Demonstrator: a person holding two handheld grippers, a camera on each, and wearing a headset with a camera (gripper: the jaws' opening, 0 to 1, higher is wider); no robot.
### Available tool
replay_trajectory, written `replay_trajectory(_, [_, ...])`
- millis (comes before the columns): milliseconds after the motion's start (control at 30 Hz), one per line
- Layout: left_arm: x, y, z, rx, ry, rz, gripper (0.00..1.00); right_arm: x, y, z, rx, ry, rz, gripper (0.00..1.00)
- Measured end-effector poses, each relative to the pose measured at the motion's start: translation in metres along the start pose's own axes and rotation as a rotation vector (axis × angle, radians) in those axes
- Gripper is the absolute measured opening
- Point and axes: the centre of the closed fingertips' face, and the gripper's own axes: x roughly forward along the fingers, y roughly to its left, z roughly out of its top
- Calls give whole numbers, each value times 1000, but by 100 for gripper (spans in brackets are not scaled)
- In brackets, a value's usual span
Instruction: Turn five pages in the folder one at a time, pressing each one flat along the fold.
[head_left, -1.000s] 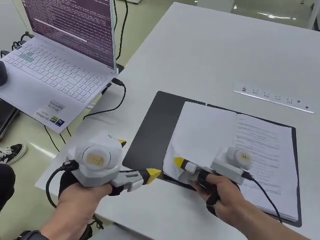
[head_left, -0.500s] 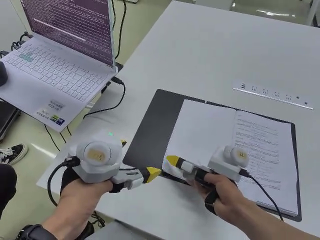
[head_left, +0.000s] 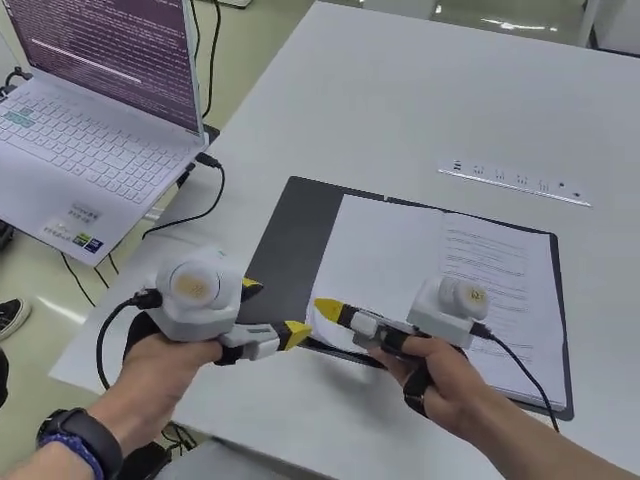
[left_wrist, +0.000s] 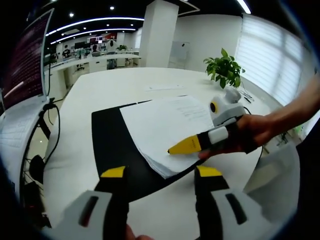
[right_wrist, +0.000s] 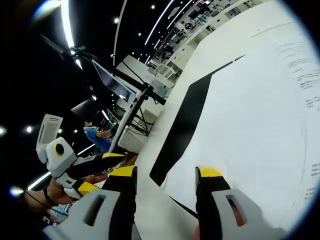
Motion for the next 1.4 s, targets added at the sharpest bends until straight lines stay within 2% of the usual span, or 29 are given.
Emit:
replay_trajectory(67, [5,-3,3,1,-6,-22,46,-7,-1,6,-6,-14,-7,44])
replay_trajectory(333, [31,-4,5,32,19,-31,28,-36,-10,31,-26,-91,-48,40])
replay_trajectory(600, [57,-3,6,35,28,-37,12,-54,-27,37,-14,-112,-98,38])
replay_trajectory(733, [74,-4,-4,30,66,-46,7,-60,-32,39,-7,-121,-114,37])
replay_trajectory(800, [81,-7,-14,27,95,-61,5,-62,-34,38,-10,-116,-119,37])
replay_trajectory(833, [84,-9,-20,30,117,-74,5,-63,-35,38,-14,-113,-122,37])
replay_trajectory(900, [89,-12,-25,50,130,-80,5,-67,-40,37,-15,-107,-132,37])
replay_trajectory(1033, [93,-11,-35,78,169,-67,0,-72,-48,40,-11,-118,-143,36])
replay_trajectory(1100, [94,-7,-48,109,228,-49,0,-73,-50,43,-13,-122,-144,35])
replay_trajectory(1133, [93,-7,-52,128,244,-49,0,-74,-52,44,-15,-121,-145,35])
replay_trajectory(1167, [94,-8,-46,141,208,-46,0,-74,-53,45,-16,-121,-145,34])
replay_trajectory(1233, [93,-9,-48,129,222,-41,0,-75,-57,48,-20,-123,-146,32])
replay_trajectory(1400, [93,-9,-49,184,207,-16,0,-77,-62,63,-41,-173,-136,22])
